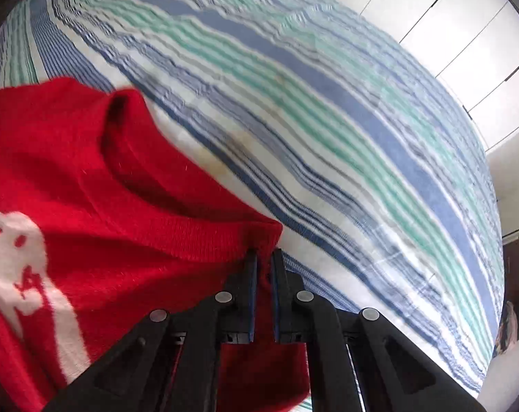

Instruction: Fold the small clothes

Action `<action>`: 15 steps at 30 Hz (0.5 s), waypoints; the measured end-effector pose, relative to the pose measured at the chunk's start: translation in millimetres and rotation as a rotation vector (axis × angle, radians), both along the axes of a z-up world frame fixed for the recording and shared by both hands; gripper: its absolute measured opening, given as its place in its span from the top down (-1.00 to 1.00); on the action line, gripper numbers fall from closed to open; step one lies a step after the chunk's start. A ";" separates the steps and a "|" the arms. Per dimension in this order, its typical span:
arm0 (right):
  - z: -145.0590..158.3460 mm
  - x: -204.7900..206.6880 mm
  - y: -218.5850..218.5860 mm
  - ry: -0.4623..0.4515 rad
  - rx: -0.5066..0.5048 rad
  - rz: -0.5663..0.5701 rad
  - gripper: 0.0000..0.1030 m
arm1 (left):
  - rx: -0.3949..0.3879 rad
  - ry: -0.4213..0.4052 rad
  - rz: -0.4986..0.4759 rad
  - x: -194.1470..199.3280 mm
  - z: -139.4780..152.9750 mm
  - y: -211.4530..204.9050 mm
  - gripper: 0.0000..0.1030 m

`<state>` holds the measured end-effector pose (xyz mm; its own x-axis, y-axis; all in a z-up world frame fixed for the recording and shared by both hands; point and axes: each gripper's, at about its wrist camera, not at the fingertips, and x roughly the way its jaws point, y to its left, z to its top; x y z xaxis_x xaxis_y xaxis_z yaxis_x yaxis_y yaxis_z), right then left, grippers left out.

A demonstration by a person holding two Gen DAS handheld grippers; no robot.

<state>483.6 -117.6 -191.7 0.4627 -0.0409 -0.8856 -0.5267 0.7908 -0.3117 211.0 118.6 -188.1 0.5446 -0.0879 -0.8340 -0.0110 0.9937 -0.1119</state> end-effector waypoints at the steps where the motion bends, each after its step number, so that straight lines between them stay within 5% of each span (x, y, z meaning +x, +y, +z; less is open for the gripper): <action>1: 3.8 1.5 -3.9 -0.001 0.039 -0.031 0.78 | 0.002 -0.001 0.000 -0.3 -0.4 -0.5 -0.86; 3: 17.9 4.6 -16.3 0.028 0.131 -0.088 0.56 | 0.004 -0.002 -0.002 -0.2 -1.1 -1.0 -0.88; 6: 56.9 -15.3 -24.2 -0.047 0.110 -0.095 0.26 | -0.006 -0.001 -0.002 0.2 -1.4 0.2 -0.90; 8: 84.7 -54.1 -15.7 -0.097 0.102 0.000 0.25 | -0.009 -0.001 0.000 0.3 -1.2 0.3 -0.90; 10: 99.6 -110.7 4.0 -0.047 0.186 0.133 0.07 | -0.005 -0.002 0.000 0.5 -1.4 -0.3 -0.91; 12: 96.3 -179.9 35.2 0.020 0.260 0.290 -0.15 | -0.004 -0.005 0.001 1.0 -1.5 -0.4 -0.91; 15: 64.2 -268.0 84.2 0.054 0.217 0.500 -0.15 | 0.003 -0.007 0.003 0.6 -2.0 -1.0 -0.91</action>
